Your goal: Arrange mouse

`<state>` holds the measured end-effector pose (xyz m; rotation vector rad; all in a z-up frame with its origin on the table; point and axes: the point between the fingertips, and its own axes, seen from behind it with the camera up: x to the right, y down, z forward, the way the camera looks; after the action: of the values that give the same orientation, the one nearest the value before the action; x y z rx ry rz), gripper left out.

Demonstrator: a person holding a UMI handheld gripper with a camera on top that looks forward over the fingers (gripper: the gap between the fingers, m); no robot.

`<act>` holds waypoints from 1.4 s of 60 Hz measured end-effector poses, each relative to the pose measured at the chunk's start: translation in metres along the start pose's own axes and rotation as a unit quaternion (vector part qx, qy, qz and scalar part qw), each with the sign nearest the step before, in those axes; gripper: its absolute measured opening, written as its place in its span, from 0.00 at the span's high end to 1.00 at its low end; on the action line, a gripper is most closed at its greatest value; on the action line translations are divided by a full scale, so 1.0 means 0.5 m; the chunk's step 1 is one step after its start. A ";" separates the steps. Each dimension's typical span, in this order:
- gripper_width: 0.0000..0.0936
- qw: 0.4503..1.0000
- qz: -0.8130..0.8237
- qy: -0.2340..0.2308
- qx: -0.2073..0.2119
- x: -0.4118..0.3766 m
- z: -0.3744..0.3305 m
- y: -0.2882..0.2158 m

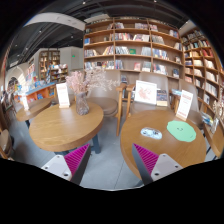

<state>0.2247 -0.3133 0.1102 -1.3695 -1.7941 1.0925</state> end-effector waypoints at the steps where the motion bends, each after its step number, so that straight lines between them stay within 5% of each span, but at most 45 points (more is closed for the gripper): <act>1: 0.08 1.000 0.000 0.004 -0.001 0.009 -0.004 -0.003; 39: 0.08 0.991 0.030 0.123 -0.041 0.352 0.165 0.052; 84: 0.08 0.987 0.045 0.133 -0.084 0.485 0.394 0.063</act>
<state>0.0060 -0.1229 -0.0105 -1.6259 -1.6714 0.7732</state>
